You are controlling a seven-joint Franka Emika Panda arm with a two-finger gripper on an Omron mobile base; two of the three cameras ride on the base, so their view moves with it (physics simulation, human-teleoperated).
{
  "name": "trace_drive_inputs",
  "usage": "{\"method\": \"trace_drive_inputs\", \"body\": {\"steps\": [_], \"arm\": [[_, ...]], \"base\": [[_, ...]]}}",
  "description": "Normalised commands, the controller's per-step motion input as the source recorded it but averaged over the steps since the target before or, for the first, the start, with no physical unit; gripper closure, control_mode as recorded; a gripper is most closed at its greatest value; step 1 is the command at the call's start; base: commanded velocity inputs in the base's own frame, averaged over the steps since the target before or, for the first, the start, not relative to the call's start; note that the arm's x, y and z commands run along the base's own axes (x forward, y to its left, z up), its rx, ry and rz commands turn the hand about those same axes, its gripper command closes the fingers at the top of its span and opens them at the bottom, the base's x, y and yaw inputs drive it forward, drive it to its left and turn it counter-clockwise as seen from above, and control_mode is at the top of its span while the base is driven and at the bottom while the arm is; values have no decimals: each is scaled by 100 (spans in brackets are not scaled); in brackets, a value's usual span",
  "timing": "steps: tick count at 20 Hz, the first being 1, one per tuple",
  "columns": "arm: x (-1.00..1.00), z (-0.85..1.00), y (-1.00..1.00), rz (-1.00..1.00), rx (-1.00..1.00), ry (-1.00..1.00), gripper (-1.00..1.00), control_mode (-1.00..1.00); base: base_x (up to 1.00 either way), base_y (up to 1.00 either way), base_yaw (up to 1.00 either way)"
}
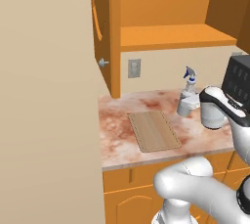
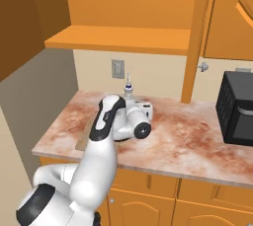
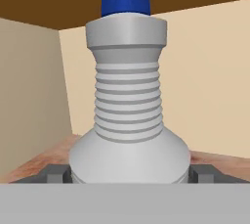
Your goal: Grab the spray bottle from the cabinet, then place it next to the cutting board for sanitizing. Then grab the dish brush from the countertop next to the sink and place it next to the cutting board.
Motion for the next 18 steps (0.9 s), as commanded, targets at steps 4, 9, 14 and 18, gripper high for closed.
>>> {"method": "trace_drive_inputs", "body": {"steps": [4, 9, 14, 18], "arm": [[28, -33, -16, 0, 0, 15, 100, -100], [12, -27, -9, 0, 0, 4, 100, -100], [12, -33, -6, 5, 0, 0, 100, -100], [36, -31, -2, 1, 0, 1, 100, -100]], "base": [[0, 0, 0], [0, 0, 0], [0, 0, 0], [0, 0, 0]]}}
